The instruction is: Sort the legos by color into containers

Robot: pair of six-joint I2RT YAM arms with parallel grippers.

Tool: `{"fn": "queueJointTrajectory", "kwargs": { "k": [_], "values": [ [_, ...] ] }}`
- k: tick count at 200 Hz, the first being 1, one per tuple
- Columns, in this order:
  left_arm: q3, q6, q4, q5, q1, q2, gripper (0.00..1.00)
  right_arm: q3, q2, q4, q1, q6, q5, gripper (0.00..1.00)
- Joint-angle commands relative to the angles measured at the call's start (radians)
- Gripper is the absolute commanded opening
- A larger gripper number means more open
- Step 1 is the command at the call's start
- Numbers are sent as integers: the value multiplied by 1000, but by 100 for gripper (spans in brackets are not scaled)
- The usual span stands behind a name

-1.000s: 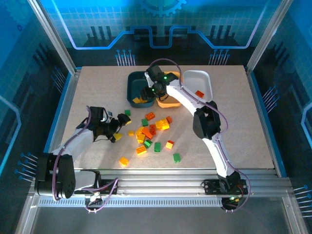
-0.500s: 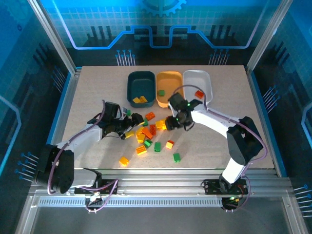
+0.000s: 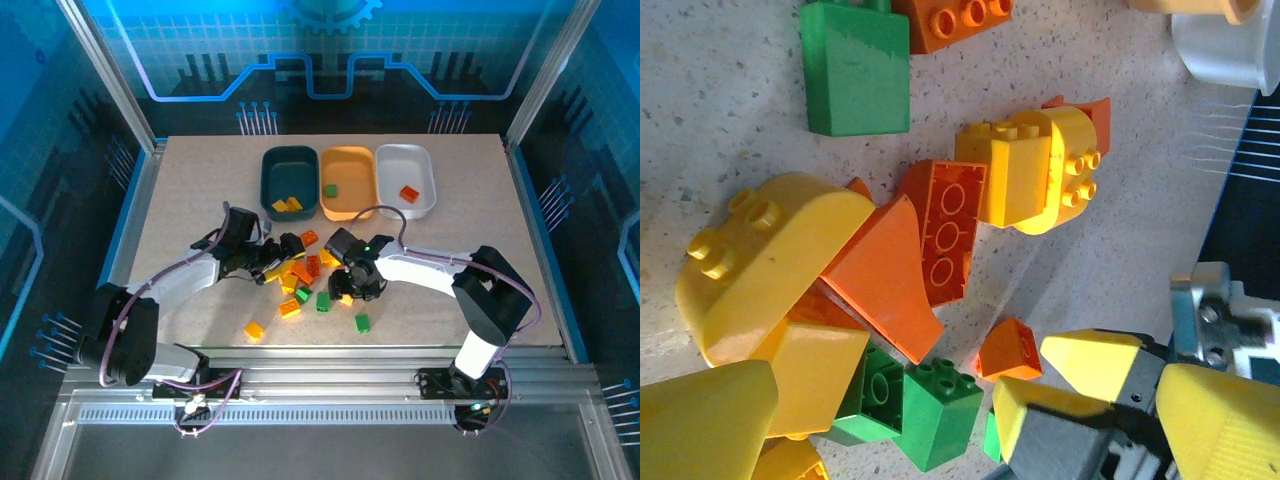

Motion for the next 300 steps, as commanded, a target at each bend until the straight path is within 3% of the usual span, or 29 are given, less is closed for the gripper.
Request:
{"fn": "queueJointTrajectory", "kwargs": {
  "k": [1, 19, 57, 99, 116, 137, 169, 207, 249, 262, 300],
  "values": [
    [-3, 17, -23, -26, -7, -45, 99, -19, 12, 32, 14, 92, 33, 64],
    [-7, 21, -26, -28, -7, -53, 99, 0, 34, 34, 12, 96, 31, 60],
    [12, 27, -38, -25, -7, -45, 99, 7, 72, 42, 13, 94, 5, 42],
    [22, 26, -43, -26, -7, -38, 99, 9, 25, 33, 2, 48, 53, 29],
    [36, 27, -52, -23, -7, -39, 99, 55, -18, -11, -41, -29, 114, 28],
    [55, 28, -51, -25, -9, -41, 99, 133, -77, -35, -179, -169, 166, 27],
    [131, 26, -31, -22, -82, 26, 99, 313, 11, -12, -438, -376, 116, 28],
    [235, 10, 0, -5, -199, 143, 99, 552, 243, -58, -614, -432, 44, 28],
    [277, -42, 24, 36, -202, 195, 99, 732, 409, -112, -684, -408, -9, 34],
    [287, -28, 0, 32, -202, 192, 99, 782, 447, -144, -691, -410, 1, 47],
    [266, -5, -20, 7, -199, 144, 99, 739, 321, -99, -705, -413, 7, 61]
  ]
}}
